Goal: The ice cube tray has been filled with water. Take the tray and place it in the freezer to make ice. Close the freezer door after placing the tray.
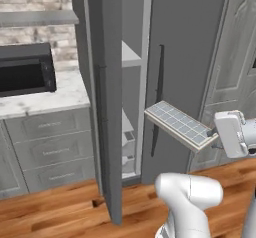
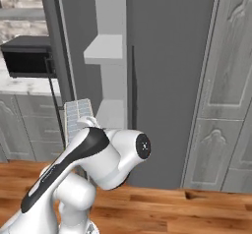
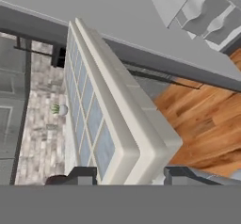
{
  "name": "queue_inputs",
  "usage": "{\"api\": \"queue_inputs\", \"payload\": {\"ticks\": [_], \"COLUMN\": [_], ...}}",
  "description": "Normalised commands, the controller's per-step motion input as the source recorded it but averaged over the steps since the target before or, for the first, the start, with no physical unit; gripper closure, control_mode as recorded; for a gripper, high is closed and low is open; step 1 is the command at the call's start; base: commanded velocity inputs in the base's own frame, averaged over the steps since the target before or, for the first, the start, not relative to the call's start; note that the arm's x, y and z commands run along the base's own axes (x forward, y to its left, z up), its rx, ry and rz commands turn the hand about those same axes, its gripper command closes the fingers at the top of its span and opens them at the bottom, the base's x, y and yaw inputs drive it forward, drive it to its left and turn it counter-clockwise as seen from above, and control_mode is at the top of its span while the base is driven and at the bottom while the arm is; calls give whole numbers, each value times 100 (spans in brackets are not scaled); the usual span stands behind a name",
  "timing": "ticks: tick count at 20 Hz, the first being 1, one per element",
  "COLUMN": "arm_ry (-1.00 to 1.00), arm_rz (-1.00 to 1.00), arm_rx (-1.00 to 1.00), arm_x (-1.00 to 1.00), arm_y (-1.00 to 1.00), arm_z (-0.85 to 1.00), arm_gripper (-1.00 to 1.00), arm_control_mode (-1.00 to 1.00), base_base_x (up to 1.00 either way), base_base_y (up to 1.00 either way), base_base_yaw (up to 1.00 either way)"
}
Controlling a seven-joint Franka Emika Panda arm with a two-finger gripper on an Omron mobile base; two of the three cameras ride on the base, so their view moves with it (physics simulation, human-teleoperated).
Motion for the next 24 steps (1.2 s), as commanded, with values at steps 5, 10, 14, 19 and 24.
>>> {"api": "queue_inputs", "payload": {"ticks": [5, 10, 14, 19, 24], "arm_ry": [0, 0, 0, 0, 0], "arm_rz": [0, 0, 0, 0, 0], "arm_rx": [0, 0, 0, 0, 0], "arm_x": [0, 0, 0, 0, 0], "arm_y": [0, 0, 0, 0, 0], "arm_z": [0, 0, 0, 0, 0], "arm_gripper": [100, 100, 100, 100, 100], "arm_control_mode": [100, 100, 100, 100, 100], "base_base_x": [59, 46, 40, 37, 38], "base_base_y": [-4, -15, -17, -28, -43], "base_base_yaw": [1, 6, 10, 12, 17]}}
